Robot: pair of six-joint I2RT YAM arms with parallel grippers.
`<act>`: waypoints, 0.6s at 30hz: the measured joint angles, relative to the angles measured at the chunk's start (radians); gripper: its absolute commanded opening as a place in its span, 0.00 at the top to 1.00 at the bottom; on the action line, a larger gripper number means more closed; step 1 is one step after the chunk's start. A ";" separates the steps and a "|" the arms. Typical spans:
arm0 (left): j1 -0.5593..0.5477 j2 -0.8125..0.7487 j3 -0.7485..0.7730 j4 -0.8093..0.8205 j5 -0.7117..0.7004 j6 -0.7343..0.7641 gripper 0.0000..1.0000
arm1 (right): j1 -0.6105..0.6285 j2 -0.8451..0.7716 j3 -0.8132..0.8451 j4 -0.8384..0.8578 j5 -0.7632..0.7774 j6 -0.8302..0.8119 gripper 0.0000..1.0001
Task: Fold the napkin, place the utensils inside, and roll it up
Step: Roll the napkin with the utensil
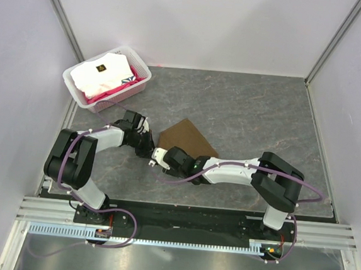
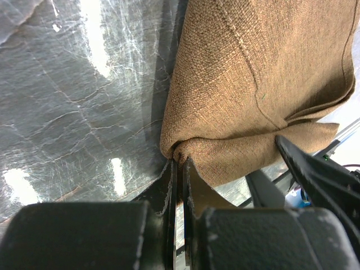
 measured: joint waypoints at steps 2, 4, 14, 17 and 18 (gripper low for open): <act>0.000 0.000 0.000 0.000 0.002 0.002 0.98 | -0.027 0.008 0.007 -0.007 -0.039 0.002 0.60; 0.000 0.000 0.000 0.001 0.002 0.002 0.98 | -0.047 0.016 0.022 -0.026 -0.079 0.000 0.66; 0.001 -0.007 0.004 0.013 -0.020 0.012 0.60 | -0.141 0.099 0.178 -0.208 -0.306 0.001 0.82; 0.004 -0.034 0.000 0.008 -0.047 0.013 0.46 | -0.164 0.119 0.214 -0.243 -0.361 0.005 0.83; 0.006 -0.051 -0.004 0.007 -0.056 0.013 0.39 | -0.169 0.122 0.222 -0.249 -0.376 0.008 0.83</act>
